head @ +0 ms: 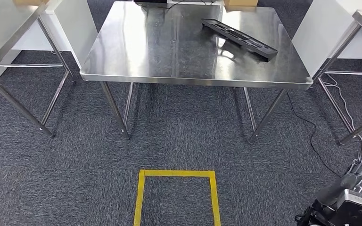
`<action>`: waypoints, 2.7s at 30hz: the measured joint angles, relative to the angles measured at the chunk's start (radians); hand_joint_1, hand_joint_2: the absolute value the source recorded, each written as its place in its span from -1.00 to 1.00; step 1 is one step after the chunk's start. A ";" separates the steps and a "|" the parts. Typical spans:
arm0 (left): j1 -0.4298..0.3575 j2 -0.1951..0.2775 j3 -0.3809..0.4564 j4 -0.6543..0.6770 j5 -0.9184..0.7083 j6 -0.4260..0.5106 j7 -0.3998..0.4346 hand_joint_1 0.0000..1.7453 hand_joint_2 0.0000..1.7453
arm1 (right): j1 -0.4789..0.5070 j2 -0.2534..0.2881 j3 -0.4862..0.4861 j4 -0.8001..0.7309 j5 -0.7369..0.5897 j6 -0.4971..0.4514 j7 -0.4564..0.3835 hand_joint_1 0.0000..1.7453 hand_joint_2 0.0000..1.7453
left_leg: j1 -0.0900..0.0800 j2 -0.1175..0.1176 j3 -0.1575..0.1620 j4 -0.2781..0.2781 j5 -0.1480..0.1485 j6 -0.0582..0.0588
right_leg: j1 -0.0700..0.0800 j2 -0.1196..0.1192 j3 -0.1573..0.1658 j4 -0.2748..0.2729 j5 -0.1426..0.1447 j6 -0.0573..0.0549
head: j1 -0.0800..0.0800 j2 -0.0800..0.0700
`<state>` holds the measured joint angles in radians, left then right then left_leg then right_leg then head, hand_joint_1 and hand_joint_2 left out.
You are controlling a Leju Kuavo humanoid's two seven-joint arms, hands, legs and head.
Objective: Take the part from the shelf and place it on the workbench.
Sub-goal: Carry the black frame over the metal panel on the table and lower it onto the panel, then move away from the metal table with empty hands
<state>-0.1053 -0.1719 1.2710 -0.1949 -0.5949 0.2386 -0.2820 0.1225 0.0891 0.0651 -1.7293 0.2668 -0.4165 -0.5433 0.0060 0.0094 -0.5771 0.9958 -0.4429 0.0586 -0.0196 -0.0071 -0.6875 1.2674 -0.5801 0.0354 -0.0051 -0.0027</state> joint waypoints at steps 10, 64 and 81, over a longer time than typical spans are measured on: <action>0.002 -0.003 -0.002 0.000 0.000 0.000 -0.004 -1.00 -1.00 | -0.001 0.002 -0.011 -0.016 0.014 0.015 0.010 -1.00 -1.00 | -0.001 -0.003 -0.092 0.006 0.088 -0.045 | 0.007 0.003 0.248 -0.317 0.044 -0.019 | -0.004 0.000; -0.002 -0.016 -0.037 0.000 -0.053 0.005 0.001 -1.00 -1.00 | 0.052 -0.006 -0.171 0.005 -0.066 0.072 -0.008 -1.00 -1.00 | 0.003 0.006 -0.024 -0.026 0.042 -0.022 | -0.007 0.004 0.094 -0.022 0.063 0.043 | 0.005 0.000; 0.001 -0.005 -0.055 0.000 -0.074 0.005 0.003 -1.00 -1.00 | 0.064 0.000 -0.189 0.014 -0.109 0.105 -0.025 -1.00 -1.00 | -0.005 -0.007 0.020 0.127 -0.038 -0.021 | 0.020 0.003 0.152 -0.290 0.118 -0.035 | -0.004 0.000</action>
<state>-0.1038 -0.1767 1.2161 -0.1945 -0.6689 0.2432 -0.2791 0.1860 0.0888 -0.1241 -1.7158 0.1583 -0.3117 -0.5680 0.0007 0.0028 -0.5571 1.1233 -0.4813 0.0380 0.0006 -0.0043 -0.5355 0.9775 -0.4622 0.0002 -0.0092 -0.0027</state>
